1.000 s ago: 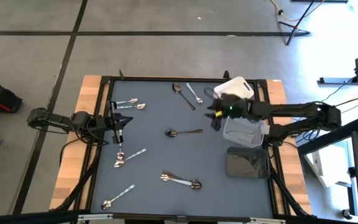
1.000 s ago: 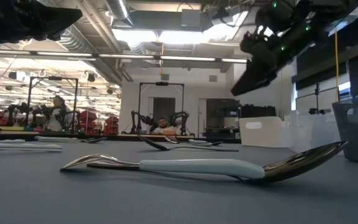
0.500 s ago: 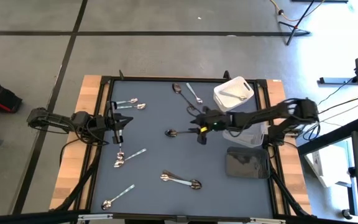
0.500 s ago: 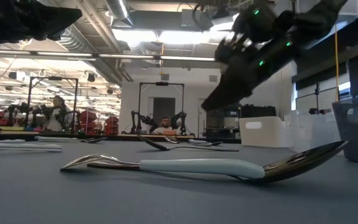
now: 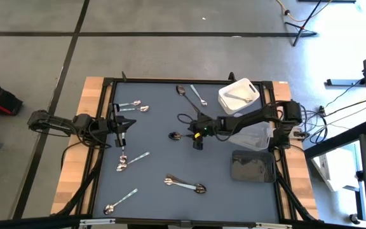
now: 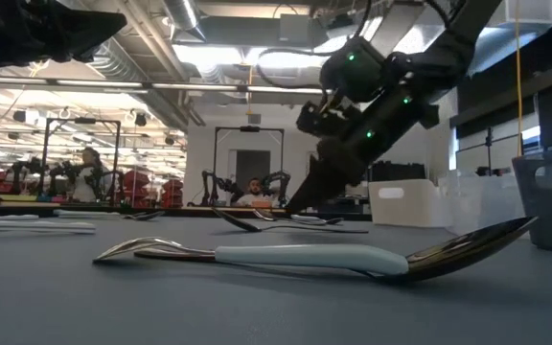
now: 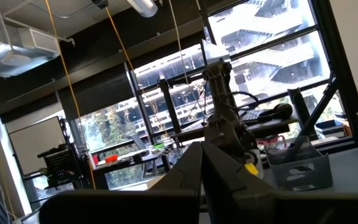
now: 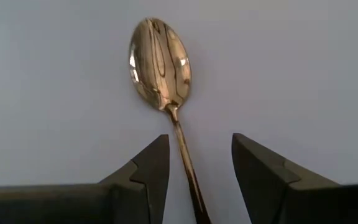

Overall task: Sort silverware by color (type)
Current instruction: Put the center black spoon into the transparent bin

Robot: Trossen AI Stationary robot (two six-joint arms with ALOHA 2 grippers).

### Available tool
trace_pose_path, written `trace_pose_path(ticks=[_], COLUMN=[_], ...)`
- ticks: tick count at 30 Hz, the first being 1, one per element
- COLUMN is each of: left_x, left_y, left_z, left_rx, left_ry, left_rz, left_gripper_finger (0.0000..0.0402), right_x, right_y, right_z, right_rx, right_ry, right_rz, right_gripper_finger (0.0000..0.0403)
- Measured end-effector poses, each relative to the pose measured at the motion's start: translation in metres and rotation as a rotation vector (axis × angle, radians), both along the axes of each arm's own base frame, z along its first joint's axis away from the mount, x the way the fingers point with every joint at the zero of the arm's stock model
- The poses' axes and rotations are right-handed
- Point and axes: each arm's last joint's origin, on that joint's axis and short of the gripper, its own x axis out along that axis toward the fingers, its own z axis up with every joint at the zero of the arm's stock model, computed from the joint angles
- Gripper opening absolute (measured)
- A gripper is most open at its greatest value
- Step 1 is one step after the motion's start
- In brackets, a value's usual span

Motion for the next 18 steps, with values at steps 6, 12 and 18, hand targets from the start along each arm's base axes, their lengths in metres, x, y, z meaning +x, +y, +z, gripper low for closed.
trace_pose_path(ticks=[6,12,18], left_x=[0.0,0.0,0.0], left_y=[0.0,0.0,0.0], left_z=[0.0,0.0,0.0], left_rx=[0.0,-0.001,-0.001], left_ry=[0.001,0.0,0.001], left_rz=[0.0,0.002,0.002], left_gripper_finger=[0.0002,0.0002,0.0002], right_x=[0.003,0.003,0.002], right_y=[0.0,0.0,0.0], right_z=[-0.014,-0.018,-0.019], right_rx=[0.004,0.011,0.009], right_ry=[0.043,0.058,0.062], right_rz=[0.003,0.009,0.009], right_gripper_finger=[0.0141,0.0075,0.0008])
